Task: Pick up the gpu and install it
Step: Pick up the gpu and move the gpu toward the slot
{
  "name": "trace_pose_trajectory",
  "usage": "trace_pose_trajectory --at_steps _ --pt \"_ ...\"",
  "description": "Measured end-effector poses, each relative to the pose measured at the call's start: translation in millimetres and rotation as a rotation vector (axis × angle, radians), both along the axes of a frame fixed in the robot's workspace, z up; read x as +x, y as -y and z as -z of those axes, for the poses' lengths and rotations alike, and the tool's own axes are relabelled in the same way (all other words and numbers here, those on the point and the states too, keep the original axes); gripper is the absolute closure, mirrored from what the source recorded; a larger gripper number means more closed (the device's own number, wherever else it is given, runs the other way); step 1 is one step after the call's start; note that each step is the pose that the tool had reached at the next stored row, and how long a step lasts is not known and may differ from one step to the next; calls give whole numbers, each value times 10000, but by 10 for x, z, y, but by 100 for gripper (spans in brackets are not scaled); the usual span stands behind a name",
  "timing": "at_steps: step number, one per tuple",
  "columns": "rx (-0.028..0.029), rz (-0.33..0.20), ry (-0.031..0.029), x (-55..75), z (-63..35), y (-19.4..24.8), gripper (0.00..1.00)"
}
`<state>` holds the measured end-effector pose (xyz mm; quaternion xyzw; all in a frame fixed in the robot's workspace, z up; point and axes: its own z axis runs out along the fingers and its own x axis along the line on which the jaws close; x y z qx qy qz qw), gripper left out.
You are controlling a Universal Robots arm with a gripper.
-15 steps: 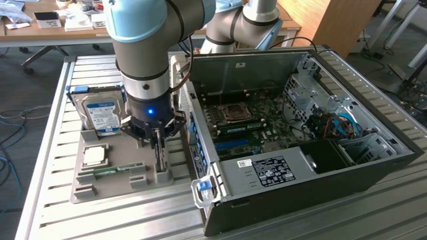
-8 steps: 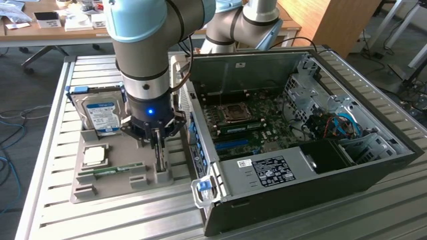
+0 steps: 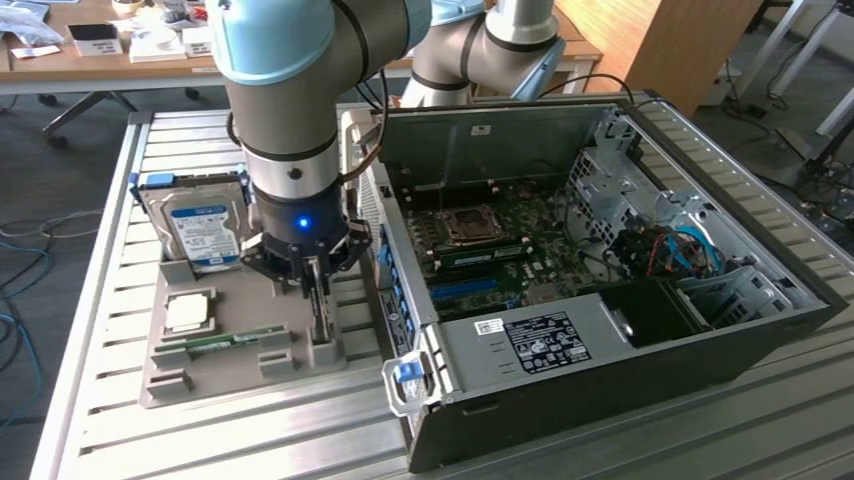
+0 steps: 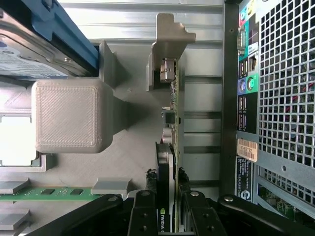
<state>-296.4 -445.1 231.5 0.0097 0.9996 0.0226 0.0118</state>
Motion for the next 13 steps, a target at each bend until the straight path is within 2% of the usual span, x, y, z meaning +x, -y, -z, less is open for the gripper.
trace_pose_trajectory --at_steps 8,13 --pt "4 -1 4 1 -2 -1 73" --pt "4 -1 1 0 -48 0 73"
